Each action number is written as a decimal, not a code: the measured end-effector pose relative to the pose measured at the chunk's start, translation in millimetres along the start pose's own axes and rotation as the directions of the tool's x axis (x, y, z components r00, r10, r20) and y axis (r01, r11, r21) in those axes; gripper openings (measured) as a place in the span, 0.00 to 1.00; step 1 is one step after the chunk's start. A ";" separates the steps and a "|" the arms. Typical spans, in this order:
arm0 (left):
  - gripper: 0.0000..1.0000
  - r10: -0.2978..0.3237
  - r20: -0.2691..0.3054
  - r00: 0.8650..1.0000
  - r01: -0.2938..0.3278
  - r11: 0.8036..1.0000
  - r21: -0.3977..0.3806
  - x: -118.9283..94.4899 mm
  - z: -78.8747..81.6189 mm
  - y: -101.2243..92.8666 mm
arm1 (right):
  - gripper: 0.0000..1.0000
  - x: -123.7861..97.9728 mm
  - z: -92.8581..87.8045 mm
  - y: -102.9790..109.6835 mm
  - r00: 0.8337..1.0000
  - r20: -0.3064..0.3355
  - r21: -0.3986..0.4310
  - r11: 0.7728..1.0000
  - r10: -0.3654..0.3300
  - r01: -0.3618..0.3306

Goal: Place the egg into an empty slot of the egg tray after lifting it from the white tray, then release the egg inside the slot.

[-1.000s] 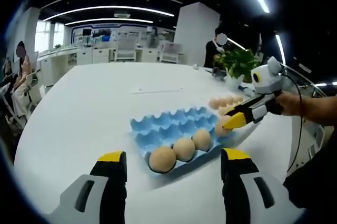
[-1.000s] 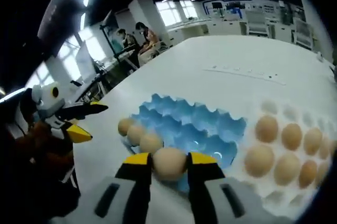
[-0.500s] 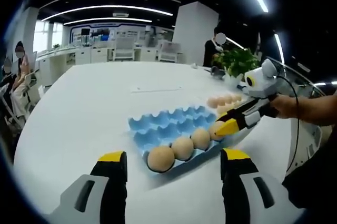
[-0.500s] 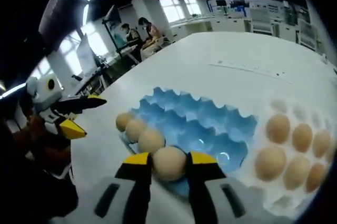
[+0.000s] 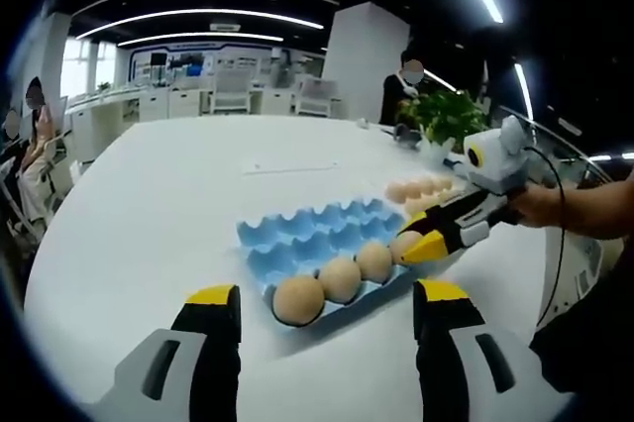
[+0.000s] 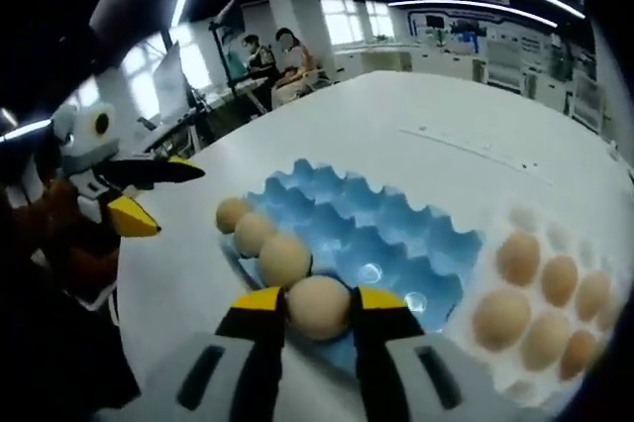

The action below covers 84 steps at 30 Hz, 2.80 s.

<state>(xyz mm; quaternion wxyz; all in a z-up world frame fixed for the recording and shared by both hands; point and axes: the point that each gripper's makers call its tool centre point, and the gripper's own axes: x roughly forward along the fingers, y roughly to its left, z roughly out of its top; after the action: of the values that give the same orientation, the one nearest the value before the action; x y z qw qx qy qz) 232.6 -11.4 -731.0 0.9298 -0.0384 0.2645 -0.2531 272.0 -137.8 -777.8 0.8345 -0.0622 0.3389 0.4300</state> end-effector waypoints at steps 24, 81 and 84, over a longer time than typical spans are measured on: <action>0.71 -0.005 0.013 1.000 0.005 1.000 0.010 2.0 7.3 -1.5 | 0.26 -8.0 -4.2 -2.1 0.999 0.054 0.039 0.999 -0.005 0.003; 0.71 0.026 0.019 0.999 -0.026 1.000 0.017 -2.3 10.6 0.3 | 0.25 -210.5 -117.5 -227.2 0.713 -0.037 0.348 0.660 -0.700 0.666; 0.72 0.037 0.019 0.999 -0.037 0.999 0.011 -3.1 10.6 2.8 | 0.24 -212.6 -115.1 -225.7 0.701 -0.028 0.280 0.667 -0.713 0.690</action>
<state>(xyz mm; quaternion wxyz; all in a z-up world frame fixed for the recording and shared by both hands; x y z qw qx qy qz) 236.9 -8.1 -721.1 0.9369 -0.0304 0.2550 -0.2372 299.4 -467.4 -776.2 0.9492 -0.0557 0.3085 0.0278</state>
